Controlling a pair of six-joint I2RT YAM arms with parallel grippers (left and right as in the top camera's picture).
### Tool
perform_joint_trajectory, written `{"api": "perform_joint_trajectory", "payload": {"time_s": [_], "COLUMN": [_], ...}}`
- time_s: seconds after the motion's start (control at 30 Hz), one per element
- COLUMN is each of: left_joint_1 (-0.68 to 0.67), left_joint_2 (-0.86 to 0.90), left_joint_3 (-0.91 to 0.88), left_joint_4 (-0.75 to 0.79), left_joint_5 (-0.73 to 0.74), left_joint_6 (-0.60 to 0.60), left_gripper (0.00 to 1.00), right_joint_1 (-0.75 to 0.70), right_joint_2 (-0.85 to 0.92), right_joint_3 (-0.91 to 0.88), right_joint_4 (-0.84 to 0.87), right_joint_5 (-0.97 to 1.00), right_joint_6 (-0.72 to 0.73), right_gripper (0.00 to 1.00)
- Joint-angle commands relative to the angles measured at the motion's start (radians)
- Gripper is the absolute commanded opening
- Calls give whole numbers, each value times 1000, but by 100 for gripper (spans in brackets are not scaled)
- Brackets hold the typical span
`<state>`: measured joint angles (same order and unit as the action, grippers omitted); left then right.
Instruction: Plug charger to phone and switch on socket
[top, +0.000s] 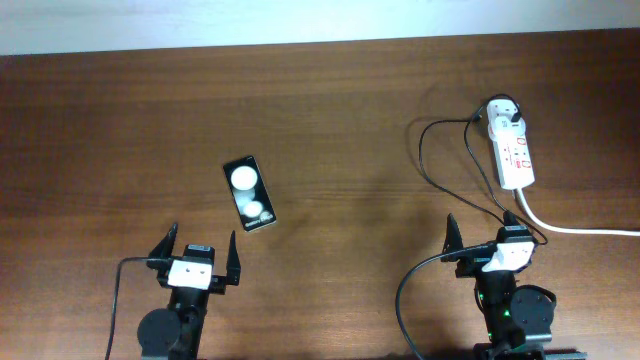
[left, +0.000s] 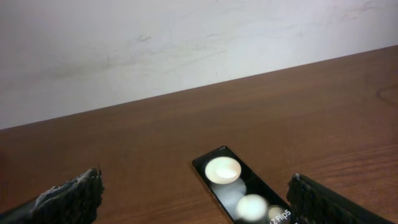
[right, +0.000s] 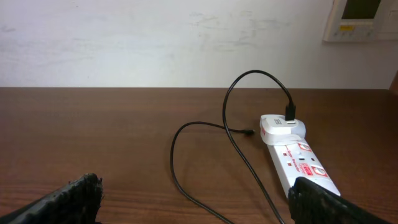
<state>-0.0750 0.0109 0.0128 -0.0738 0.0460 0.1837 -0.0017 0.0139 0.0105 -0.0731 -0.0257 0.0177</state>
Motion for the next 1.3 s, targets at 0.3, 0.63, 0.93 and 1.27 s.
{"api": "perform_joint_trajectory", "payload": {"time_s": [0.3, 0.63, 0.93, 1.27], "left_joint_1": [8, 8, 8, -61], "left_joint_2": [-1, 9, 444, 1109], "left_joint_3": [-3, 99, 449, 1125], "left_joint_4": [36, 61, -70, -602], "left_joint_5": [19, 22, 68, 240], "left_joint_6": [13, -166, -173, -172], "left_gripper": [99, 99, 99, 99], "right_joint_1": [8, 8, 8, 8], "right_joint_2": [-5, -5, -5, -5], "right_joint_3": [-5, -5, -5, -5], "right_joint_4": [-6, -6, -6, -6], "right_joint_5": [12, 12, 12, 12], "right_joint_6": [-3, -3, -3, -3], "right_gripper": [99, 99, 99, 99]}}
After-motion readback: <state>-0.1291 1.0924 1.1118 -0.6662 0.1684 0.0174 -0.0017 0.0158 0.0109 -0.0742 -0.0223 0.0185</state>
